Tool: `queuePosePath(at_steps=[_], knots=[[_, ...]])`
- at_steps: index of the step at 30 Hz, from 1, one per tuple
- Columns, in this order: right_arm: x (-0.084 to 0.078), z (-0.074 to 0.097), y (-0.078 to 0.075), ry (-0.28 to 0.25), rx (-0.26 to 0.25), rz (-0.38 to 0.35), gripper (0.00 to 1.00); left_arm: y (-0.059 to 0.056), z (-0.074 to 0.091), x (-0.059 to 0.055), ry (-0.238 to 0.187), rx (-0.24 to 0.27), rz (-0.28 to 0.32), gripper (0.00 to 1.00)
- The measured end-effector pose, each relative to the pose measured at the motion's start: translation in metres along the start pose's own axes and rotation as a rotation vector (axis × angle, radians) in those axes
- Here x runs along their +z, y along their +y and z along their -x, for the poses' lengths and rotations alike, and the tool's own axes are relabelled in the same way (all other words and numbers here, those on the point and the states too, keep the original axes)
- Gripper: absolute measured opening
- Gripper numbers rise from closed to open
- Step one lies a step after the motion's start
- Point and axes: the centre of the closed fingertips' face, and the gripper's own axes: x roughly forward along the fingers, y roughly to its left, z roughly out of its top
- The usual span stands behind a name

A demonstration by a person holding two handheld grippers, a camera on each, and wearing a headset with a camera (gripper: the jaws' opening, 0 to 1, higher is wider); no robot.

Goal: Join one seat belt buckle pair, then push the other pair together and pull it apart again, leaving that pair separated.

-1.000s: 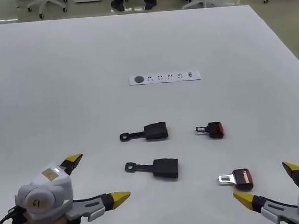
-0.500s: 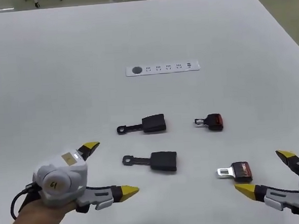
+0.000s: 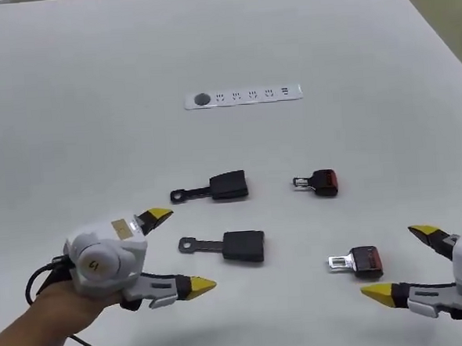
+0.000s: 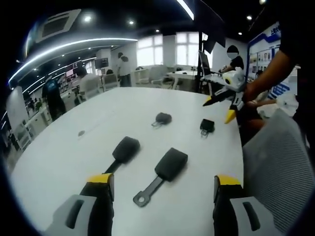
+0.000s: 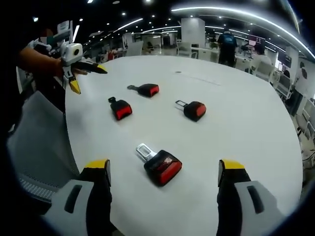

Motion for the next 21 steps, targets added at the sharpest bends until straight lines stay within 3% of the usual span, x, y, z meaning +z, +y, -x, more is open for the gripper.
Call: queuePosePath(at_steps=[5,8,11,21], knots=[[-0.006,-0.005,0.003,0.044,0.075,0.046,0.87,-0.002,-0.011,0.001,0.033,-0.047,-0.067,0.84],[-0.007,-0.007,0.006,0.062,0.11,0.061,0.86,-0.006,-0.019,0.001,0.042,-0.088,-0.076,0.82],[-0.009,-0.011,0.004,0.075,0.145,0.075,0.84,-0.005,-0.028,-0.002,0.067,-0.12,-0.116,0.81],[-0.012,-0.02,0.008,0.121,0.222,0.133,0.77,-0.004,-0.059,-0.014,0.114,-0.213,-0.172,0.74]])
